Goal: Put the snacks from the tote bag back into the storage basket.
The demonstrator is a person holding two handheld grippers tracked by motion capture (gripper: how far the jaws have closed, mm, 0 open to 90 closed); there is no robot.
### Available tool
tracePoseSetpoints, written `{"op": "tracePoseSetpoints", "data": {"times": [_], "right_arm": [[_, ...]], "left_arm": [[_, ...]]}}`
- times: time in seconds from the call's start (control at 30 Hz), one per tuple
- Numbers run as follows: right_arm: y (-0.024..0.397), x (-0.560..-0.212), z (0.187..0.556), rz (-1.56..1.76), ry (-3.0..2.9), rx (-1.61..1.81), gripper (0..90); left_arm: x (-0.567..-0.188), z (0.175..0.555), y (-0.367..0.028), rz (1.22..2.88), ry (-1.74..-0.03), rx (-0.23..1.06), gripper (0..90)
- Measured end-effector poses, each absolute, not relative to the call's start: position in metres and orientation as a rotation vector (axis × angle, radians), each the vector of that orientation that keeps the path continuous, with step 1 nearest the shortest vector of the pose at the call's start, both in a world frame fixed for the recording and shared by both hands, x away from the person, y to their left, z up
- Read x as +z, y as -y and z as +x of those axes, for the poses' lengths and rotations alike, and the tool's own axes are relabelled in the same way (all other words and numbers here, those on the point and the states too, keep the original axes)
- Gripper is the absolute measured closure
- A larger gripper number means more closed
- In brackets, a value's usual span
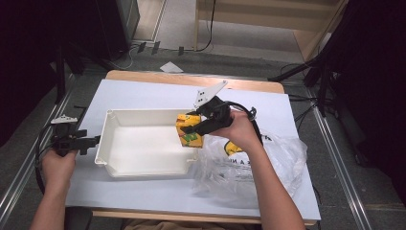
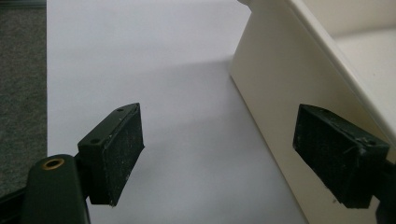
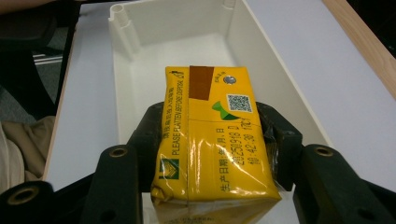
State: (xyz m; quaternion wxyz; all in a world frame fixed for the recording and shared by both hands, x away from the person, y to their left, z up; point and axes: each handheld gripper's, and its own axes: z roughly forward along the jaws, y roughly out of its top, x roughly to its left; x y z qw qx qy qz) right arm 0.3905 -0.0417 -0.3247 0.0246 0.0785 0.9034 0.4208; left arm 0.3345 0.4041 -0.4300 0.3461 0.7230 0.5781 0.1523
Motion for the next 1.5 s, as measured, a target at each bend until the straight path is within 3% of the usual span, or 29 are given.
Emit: {"op": "tracePoseSetpoints", "data": {"times": [0.7, 1.5], "right_arm": [[0.010, -0.334, 0.396, 0.219, -2.825, 1.317, 52.3], [-0.044, -0.368, 0.405, 0.169, -2.903, 1.238, 52.3]], "left_arm": [[-0.430, 0.335, -0.404, 1.871, -1.497, 0.396, 17.3], [-0.430, 0.335, -0.405, 1.866, -1.495, 0.391, 17.3]]}}
